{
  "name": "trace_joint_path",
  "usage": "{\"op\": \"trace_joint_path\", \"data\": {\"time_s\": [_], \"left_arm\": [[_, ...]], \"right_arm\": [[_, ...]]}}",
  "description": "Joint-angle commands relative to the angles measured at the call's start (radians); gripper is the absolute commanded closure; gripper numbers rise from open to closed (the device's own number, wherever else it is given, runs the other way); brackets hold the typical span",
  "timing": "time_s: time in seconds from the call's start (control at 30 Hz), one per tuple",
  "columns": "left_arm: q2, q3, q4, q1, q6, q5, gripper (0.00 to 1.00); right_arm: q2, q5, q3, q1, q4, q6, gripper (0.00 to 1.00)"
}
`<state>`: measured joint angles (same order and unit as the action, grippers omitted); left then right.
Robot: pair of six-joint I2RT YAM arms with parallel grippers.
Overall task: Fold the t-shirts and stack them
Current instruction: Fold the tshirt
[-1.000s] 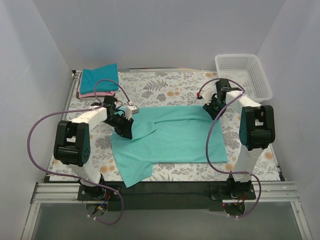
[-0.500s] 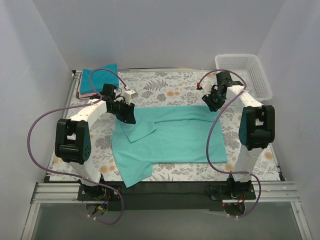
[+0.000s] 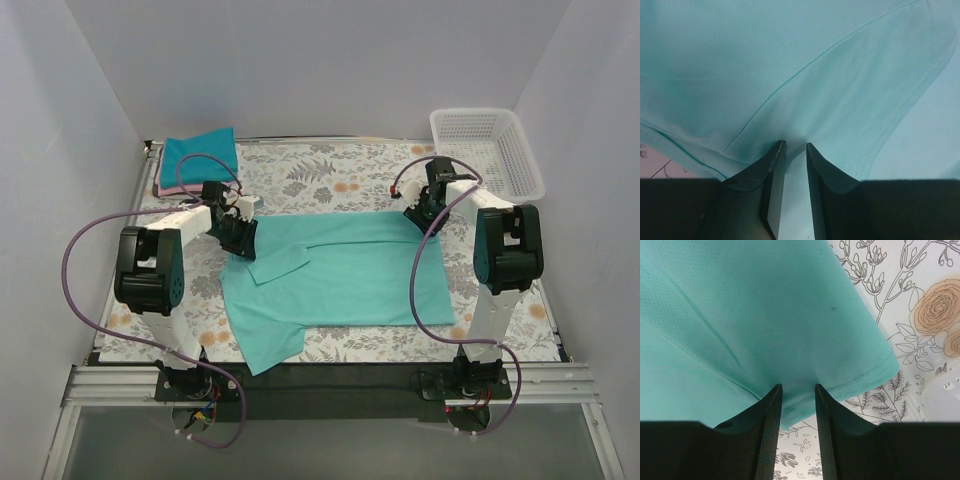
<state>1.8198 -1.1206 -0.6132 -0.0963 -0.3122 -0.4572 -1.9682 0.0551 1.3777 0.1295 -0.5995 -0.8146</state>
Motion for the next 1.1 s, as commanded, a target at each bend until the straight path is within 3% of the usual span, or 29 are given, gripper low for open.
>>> {"op": "trace_joint_path", "data": {"time_s": [0.0, 0.3, 0.67, 0.87, 1.07], "left_arm": [[-0.039, 0.022, -0.023, 0.018, 0.061, 0.120, 0.76], [-0.050, -0.174, -0.062, 0.007, 0.006, -0.009, 0.72], [0.169, -0.263, 0.030, -0.002, -0.111, 0.109, 0.73], [0.298, -0.389, 0.059, 0.000, -0.123, 0.172, 0.74], [0.345, -0.550, 0.043, 0.000, -0.108, 0.074, 0.72]], "right_arm": [[0.035, -0.051, -0.014, -0.010, 0.009, -0.043, 0.65], [0.124, 0.115, 0.046, 0.013, -0.033, 0.008, 0.60], [-0.090, 0.046, 0.127, 0.021, 0.033, 0.126, 0.62], [-0.204, -0.046, 0.220, 0.022, 0.087, 0.160, 0.62], [-0.221, -0.018, 0.346, 0.028, 0.076, 0.170, 0.55]]}}
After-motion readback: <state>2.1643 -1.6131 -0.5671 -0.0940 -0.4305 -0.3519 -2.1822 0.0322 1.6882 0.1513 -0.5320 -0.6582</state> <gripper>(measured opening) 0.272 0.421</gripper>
